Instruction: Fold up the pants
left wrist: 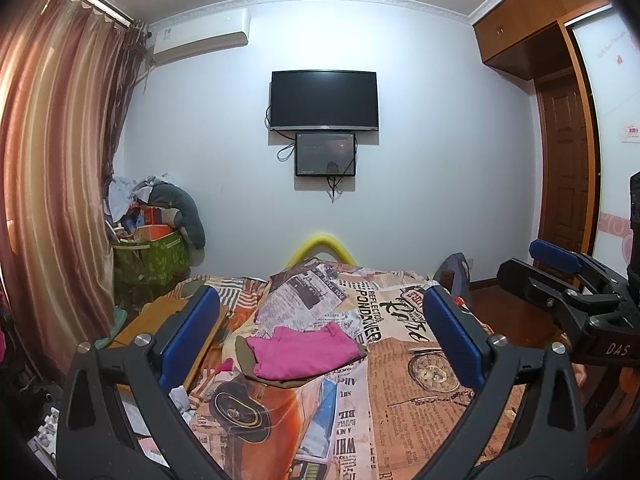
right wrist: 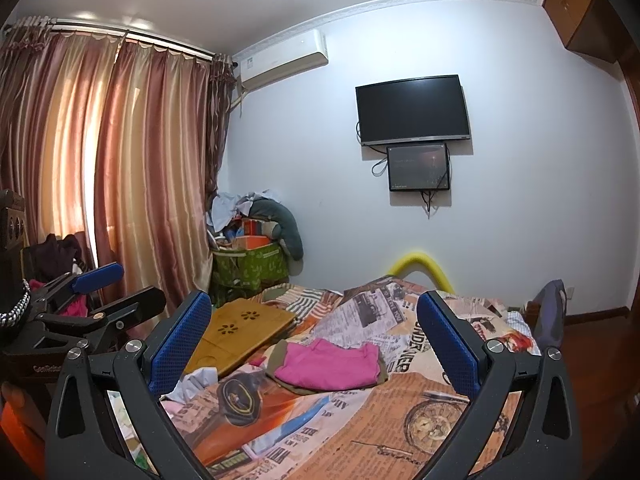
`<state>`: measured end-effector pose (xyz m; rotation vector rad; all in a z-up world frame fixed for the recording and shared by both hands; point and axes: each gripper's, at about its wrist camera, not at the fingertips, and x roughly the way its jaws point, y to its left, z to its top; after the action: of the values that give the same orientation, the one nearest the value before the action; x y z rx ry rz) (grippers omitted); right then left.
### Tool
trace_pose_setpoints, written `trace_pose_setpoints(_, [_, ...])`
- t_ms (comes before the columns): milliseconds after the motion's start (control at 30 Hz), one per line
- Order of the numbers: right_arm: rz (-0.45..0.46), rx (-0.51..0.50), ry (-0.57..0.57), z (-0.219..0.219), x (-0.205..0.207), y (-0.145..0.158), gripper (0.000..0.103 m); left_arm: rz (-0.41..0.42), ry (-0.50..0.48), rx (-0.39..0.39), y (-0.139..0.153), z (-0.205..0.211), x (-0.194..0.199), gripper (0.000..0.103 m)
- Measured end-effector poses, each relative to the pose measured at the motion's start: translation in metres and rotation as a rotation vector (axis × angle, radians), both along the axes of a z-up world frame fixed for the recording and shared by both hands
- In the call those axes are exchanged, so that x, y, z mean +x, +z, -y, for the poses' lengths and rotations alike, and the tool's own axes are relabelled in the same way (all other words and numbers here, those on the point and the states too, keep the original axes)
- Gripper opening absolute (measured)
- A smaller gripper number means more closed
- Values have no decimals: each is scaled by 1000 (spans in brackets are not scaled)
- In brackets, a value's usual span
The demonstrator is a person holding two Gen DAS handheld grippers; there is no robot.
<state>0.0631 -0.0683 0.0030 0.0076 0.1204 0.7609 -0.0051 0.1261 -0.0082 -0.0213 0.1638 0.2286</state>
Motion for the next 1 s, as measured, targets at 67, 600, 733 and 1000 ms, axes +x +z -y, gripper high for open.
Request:
trace_pose_setpoints(67, [-1, -6, -1, 0, 0, -1, 102, -4, 1, -5, -1, -1, 1, 103])
trace_pose_setpoints(600, [-19, -7, -8, 2, 3, 1, 102, -25, -5, -33, -7, -3, 9, 103])
trace_pose_setpoints(733, [-21, -6, -7, 2, 4, 1, 102, -28, -10, -35, -6, -3, 10, 103])
trace_pose_setpoints(1000, [-18, -2, -10, 3, 4, 0, 102, -30, -15, -41, -7, -4, 9, 103])
